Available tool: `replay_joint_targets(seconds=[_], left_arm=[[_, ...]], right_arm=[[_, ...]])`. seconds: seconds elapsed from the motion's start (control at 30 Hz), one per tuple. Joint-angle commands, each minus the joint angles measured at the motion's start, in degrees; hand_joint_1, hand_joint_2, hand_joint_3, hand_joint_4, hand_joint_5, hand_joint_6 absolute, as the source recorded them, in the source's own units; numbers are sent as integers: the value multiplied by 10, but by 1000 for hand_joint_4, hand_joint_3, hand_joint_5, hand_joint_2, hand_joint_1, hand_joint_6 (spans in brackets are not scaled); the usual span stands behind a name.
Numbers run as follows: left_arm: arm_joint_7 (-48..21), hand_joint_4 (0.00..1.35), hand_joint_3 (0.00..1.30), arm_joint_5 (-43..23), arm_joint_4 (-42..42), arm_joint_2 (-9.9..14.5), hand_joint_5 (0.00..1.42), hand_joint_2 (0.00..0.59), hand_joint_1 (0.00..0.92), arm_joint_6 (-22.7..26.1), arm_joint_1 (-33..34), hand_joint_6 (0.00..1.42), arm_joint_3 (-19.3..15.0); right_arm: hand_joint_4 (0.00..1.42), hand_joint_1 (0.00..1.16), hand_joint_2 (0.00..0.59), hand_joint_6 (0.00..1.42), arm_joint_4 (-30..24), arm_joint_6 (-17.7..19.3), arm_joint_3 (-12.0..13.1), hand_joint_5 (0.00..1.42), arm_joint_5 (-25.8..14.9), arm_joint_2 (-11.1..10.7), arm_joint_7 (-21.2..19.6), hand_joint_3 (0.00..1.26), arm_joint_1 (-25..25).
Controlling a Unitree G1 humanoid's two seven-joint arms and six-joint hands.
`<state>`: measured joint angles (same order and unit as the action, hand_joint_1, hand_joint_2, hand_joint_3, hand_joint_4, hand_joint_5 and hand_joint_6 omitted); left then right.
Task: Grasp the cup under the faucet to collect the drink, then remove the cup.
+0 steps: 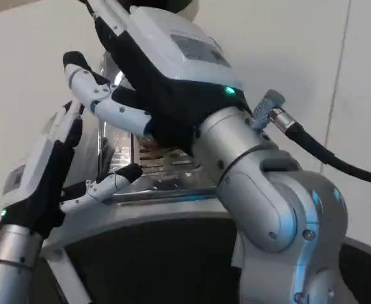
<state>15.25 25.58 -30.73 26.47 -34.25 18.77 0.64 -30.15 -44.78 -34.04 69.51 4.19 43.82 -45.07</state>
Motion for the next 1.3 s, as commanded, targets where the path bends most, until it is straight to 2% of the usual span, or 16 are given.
replay_joint_targets(seconds=[0.03, 0.4, 0.6, 0.73, 0.8, 0.9, 1.13, 1.2, 1.3], left_arm=[[13, 0, 0, 7, -22, -2, 0, 38, 233, 6, 17, 0, 7], [27, 0, 0, 7, -60, -5, 0, 38, 248, 0, 52, 0, 21], [34, 0, 0, 7, -72, -7, 0, 44, 268, -6, 65, 0, 31], [28, 0, 0, 5, -73, -6, 0, 36, 244, -3, 68, 0, 36], [23, 0, 0, 4, -74, -4, 0, 34, 224, -8, 70, 0, 40], [21, 0, 0, 2, -76, -3, 0, 28, 209, -14, 70, 0, 42], [26, 0, 0, -3, -81, -5, 0, 28, 202, -28, 70, 0, 44], [31, 0, 0, -3, -82, -8, 0, 29, 199, -30, 70, 0, 42], [26, 0, 0, -10, -96, -14, 0, 29, 194, -29, 77, 0, 43]], right_arm=[[0, 0, 549, 0, 12, 1, 2, 0, -19, 27, 23, 0, 25], [0, 0, 549, 0, 8, 4, 13, 0, -24, 32, 17, 0, 31], [0, 0, 556, 0, -28, 11, 23, 0, -29, 35, -31, 0, 64], [0, 0, 559, 0, -74, 40, 18, 0, -6, 40, -114, 0, 114], [0, 0, 572, 0, -102, 59, 19, 0, -6, 40, -168, 0, 156], [0, 0, 576, 0, -127, 86, 20, 0, -6, 37, -219, 0, 205], [0, 0, 586, 0, -162, 153, 33, 0, -33, 17, -312, 0, 311], [0, 0, 586, 0, -173, 174, 38, 0, -40, 4, -337, 0, 346], [0, 1, 586, 0, -196, 186, 57, 0, -30, -18, -331, 0, 389]])
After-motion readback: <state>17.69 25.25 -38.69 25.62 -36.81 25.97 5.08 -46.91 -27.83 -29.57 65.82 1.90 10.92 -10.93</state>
